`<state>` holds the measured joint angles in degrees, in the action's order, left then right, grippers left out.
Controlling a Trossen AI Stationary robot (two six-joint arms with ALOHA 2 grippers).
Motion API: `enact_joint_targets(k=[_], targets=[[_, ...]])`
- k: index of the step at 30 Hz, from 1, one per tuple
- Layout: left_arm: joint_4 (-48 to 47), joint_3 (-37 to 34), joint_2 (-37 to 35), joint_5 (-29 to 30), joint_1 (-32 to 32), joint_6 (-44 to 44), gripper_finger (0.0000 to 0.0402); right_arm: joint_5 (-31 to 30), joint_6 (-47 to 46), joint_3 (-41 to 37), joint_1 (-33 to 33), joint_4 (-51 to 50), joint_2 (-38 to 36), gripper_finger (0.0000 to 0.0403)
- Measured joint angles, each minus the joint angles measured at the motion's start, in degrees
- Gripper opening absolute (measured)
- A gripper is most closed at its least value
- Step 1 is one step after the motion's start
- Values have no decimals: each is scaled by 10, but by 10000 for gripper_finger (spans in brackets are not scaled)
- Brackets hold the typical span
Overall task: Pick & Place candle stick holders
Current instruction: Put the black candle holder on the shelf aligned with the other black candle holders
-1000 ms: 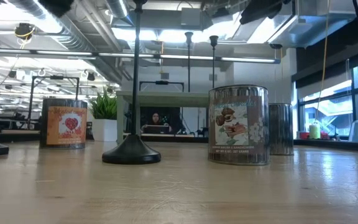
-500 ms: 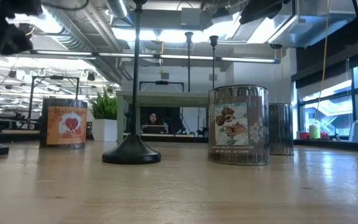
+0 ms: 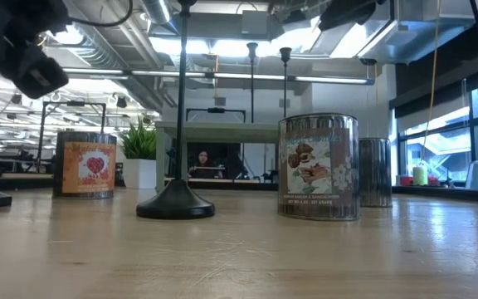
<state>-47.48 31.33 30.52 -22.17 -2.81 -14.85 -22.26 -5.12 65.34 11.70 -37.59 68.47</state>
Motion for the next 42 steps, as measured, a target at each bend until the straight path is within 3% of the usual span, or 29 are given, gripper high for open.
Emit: enact_joint_targets(k=[11,21,29,33,38,42], targets=[[-1,0,0,36,-70,21,102,0,0,0,0,6,0,158],[73,0,9,44,-139,21,102,0,0,0,0,6,0,158],[75,0,12,121,-172,21,100,0,0,0,0,6,0,158],[80,0,11,141,-177,14,70,0,0,0,0,6,0,158],[173,0,12,157,-179,59,13,0,0,0,0,6,0,158],[298,0,16,247,-178,100,14,0,0,0,0,9,0,158]])
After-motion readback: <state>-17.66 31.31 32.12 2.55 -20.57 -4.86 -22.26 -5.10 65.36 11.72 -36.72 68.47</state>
